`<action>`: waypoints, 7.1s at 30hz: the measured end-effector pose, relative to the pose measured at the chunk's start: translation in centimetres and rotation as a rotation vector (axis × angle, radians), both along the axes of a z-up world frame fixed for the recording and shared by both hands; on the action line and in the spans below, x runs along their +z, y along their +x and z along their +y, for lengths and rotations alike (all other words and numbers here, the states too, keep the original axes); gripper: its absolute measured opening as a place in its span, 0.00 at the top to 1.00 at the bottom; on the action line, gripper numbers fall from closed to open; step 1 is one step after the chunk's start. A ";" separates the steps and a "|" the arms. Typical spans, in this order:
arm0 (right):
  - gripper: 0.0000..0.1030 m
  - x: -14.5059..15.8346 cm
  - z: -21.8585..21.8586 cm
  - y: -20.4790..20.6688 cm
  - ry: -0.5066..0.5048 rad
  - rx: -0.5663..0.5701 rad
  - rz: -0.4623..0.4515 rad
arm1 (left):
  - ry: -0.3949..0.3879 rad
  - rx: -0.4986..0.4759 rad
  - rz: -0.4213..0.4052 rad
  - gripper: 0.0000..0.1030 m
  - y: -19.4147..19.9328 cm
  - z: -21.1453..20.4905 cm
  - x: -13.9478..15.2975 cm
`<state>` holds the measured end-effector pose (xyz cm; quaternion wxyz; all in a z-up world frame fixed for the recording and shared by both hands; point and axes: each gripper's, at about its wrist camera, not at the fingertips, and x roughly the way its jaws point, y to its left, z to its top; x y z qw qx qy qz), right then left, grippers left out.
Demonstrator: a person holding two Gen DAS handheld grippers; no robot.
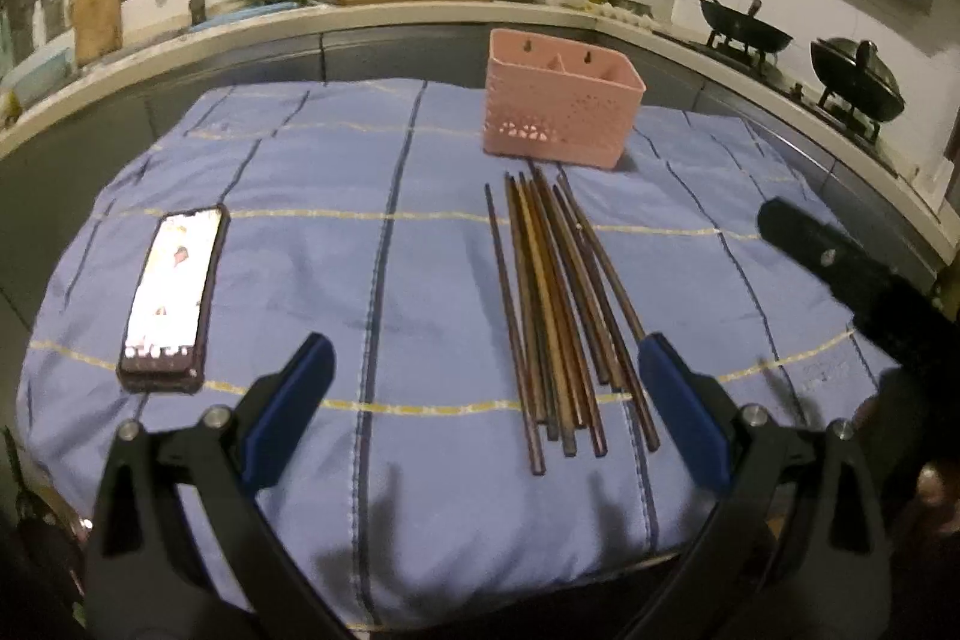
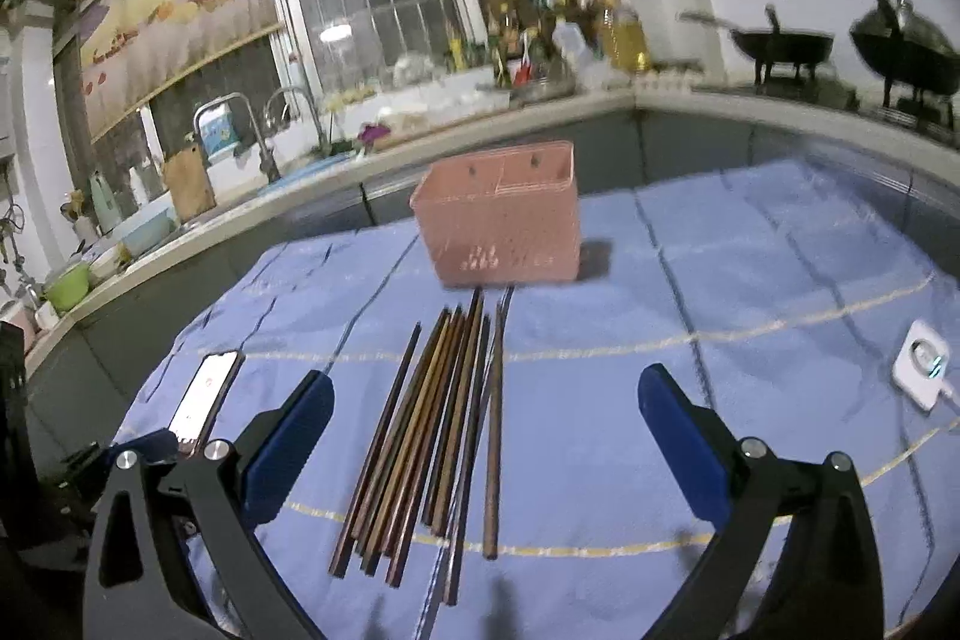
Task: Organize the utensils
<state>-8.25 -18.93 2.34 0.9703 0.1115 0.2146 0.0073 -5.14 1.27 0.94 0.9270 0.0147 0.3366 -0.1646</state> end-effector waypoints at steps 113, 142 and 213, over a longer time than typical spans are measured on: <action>0.10 1.3 -1.8 3.0 0.011 0.012 -0.004 | 0.102 0.191 -0.227 0.06 5.4 -2.3 3.5; 0.14 -0.5 -1.0 3.2 0.020 0.030 0.034 | 0.123 0.194 -0.211 0.06 5.4 -2.2 2.0; 0.90 -9.6 -3.2 6.0 -0.169 0.151 0.479 | 0.013 -0.107 0.288 0.80 12.5 -0.6 -7.2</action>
